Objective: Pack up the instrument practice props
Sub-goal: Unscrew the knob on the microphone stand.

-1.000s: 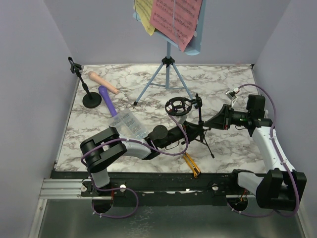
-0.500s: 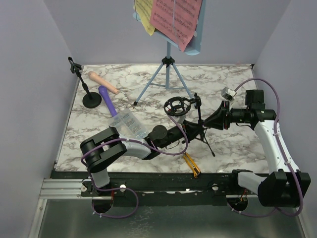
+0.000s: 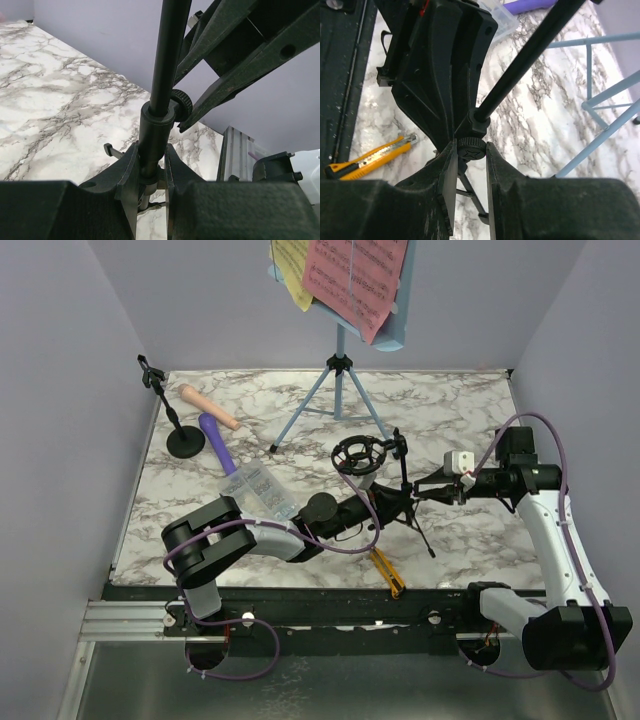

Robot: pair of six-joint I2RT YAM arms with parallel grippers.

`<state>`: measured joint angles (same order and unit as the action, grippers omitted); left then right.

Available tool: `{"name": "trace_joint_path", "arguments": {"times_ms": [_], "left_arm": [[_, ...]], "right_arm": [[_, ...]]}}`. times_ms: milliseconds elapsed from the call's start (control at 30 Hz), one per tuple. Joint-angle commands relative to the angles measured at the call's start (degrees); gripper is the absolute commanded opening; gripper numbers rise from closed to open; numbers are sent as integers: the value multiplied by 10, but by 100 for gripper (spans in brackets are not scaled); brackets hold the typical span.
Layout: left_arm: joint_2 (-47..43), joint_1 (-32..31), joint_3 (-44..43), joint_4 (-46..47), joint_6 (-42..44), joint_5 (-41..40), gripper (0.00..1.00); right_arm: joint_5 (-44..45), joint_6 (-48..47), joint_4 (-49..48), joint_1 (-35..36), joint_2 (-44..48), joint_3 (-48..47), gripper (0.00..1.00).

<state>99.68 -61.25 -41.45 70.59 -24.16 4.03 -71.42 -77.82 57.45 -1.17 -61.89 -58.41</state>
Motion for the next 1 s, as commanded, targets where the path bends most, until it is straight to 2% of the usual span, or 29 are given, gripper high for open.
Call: {"name": "trace_joint_path", "arguments": {"times_ms": [0, 167, 300, 367, 400, 500, 667, 700, 767, 833, 900, 967], "left_arm": [[0, -3, -11, 38, -14, 12, 0], [2, -2, -14, 38, -16, 13, 0], [3, -3, -16, 38, -16, 14, 0], [4, -3, -15, 38, -17, 14, 0], [3, -2, -16, 38, -17, 14, 0], [-1, -2, -13, 38, -16, 12, 0], [-21, -3, 4, 39, 0, -27, 0], [-27, -2, 9, 39, 4, -35, 0], [-36, -2, 15, 41, 14, -71, 0], [-41, -3, 17, 43, 20, -97, 0], [-42, -3, 16, 44, 23, -120, 0], [-39, -3, 13, 47, 24, -142, 0]], "right_arm": [[16, -157, 40, 4, 15, 0, 4], [26, -269, 77, 4, 22, 11, 2], [29, -259, 73, 4, 27, 5, 1], [17, -216, 63, 4, 30, 0, 2], [7, -173, 50, 4, 30, -4, 3], [-21, -4, -5, 4, 34, -9, 19], [-19, 386, -144, 4, 48, -10, 61], [-21, 425, -152, 3, 50, -11, 73], [-32, 494, -160, 3, 50, -13, 86], [-25, 582, -189, 3, 50, -11, 91], [6, 705, -248, -2, 46, -1, 98], [10, 846, -328, -22, 41, 29, 99]]}}
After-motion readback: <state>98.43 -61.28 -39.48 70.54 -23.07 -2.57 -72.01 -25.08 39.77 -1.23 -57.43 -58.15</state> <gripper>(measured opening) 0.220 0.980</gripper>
